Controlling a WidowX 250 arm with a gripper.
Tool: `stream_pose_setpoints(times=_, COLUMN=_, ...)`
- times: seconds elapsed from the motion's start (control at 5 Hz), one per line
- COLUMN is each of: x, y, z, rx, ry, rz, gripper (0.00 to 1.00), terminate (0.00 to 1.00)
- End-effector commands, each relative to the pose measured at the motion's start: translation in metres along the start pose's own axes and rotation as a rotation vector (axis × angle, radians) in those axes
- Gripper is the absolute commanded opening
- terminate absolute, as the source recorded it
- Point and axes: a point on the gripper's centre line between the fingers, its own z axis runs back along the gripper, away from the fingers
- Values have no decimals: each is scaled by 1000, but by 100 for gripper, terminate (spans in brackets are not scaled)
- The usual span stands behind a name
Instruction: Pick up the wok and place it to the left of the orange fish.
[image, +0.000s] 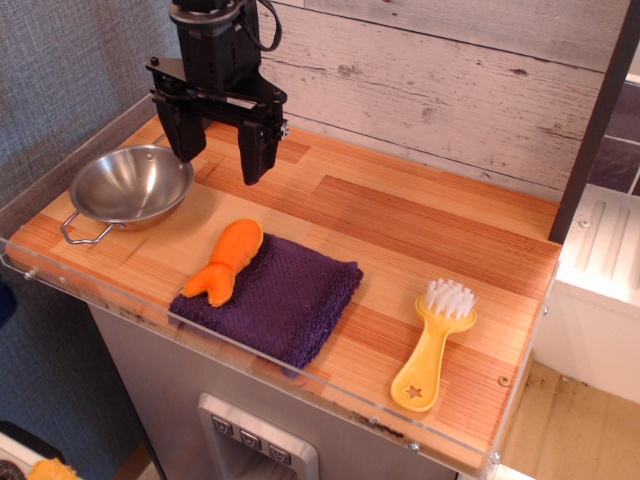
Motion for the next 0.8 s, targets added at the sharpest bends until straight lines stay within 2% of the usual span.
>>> stream_pose_setpoints(times=0.0, x=-2, y=3, z=16, rx=12, ry=-38, rz=-8, gripper=100, terminate=0)
stream_pose_setpoints(times=0.4, x=-2, y=3, z=16, rx=12, ry=-38, rz=-8, gripper=100, terminate=0)
stream_pose_setpoints(times=0.6, x=-2, y=3, z=16, rx=12, ry=-38, rz=-8, gripper=100, terminate=100)
